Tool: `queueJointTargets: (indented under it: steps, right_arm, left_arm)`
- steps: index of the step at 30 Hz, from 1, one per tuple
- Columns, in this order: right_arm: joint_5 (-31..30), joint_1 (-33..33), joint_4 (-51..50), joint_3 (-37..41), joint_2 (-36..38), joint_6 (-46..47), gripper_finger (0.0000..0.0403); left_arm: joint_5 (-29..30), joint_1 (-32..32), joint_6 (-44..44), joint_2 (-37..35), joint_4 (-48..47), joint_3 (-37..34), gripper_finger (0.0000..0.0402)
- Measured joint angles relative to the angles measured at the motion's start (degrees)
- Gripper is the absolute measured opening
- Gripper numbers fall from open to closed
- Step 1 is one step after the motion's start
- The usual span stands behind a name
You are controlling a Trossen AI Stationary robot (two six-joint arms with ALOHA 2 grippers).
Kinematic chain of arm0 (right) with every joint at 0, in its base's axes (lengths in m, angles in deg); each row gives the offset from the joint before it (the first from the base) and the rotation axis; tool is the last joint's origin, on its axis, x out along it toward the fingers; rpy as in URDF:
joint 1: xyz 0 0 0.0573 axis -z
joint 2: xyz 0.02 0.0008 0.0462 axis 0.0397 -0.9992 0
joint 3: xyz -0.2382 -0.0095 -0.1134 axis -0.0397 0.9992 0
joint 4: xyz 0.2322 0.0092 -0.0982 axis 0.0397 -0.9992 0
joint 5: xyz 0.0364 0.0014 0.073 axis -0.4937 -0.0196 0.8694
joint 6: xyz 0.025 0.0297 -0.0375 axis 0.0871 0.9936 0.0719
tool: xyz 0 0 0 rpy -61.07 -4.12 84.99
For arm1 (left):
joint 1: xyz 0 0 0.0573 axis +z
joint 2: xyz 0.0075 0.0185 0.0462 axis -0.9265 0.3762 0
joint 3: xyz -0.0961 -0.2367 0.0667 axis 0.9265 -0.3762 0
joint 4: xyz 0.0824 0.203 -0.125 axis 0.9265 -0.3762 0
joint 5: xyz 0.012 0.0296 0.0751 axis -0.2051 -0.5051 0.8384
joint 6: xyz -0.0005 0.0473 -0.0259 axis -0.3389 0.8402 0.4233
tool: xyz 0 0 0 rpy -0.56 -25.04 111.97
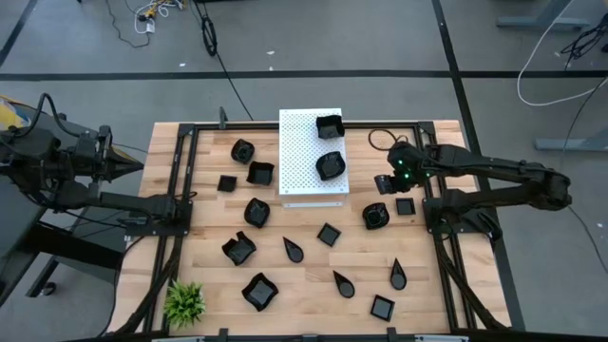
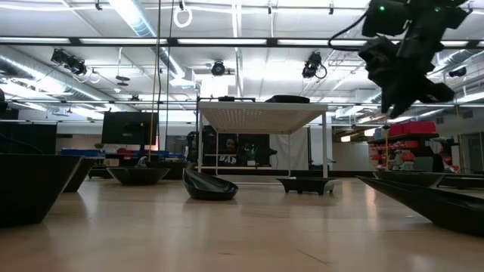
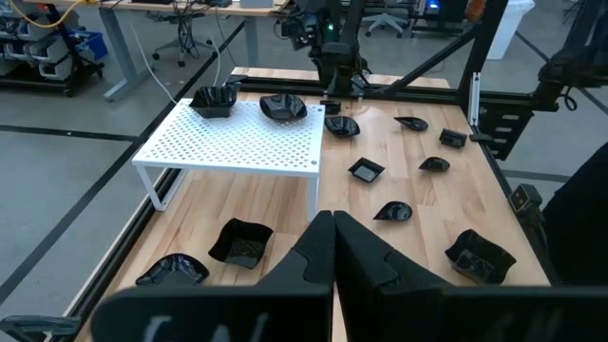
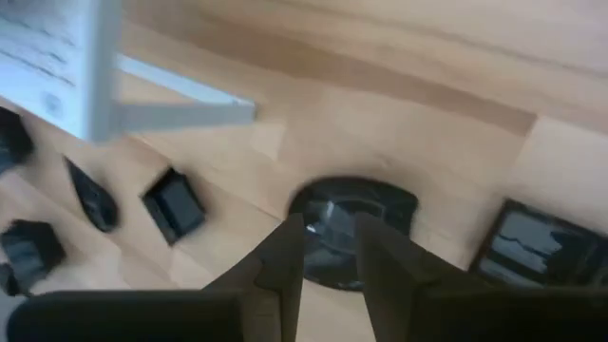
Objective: Pick & Place Mini shaped plates
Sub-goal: Stack the leaf-shaped plate on top of the leaf-shaped plate on the shelf
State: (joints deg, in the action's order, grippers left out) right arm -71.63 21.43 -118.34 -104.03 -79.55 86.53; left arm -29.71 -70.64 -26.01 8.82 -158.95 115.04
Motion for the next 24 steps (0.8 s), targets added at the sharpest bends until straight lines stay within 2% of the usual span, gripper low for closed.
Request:
queueJointTargets:
  steps: [11,24]
  right_arm:
    - [0.04,-2.78,0.09,10.86,7.25,-0.87,0.0100]
    - [-0.04,-4.39,5.83,17.11,7.63,0.60,0.0101]
  left_arm:
    - [0.00,0.00,0.00,0.00,0.00,0.01,0.0003]
    - [0.01,0.00,0.00,0.00,0.00,0.01,0.0003]
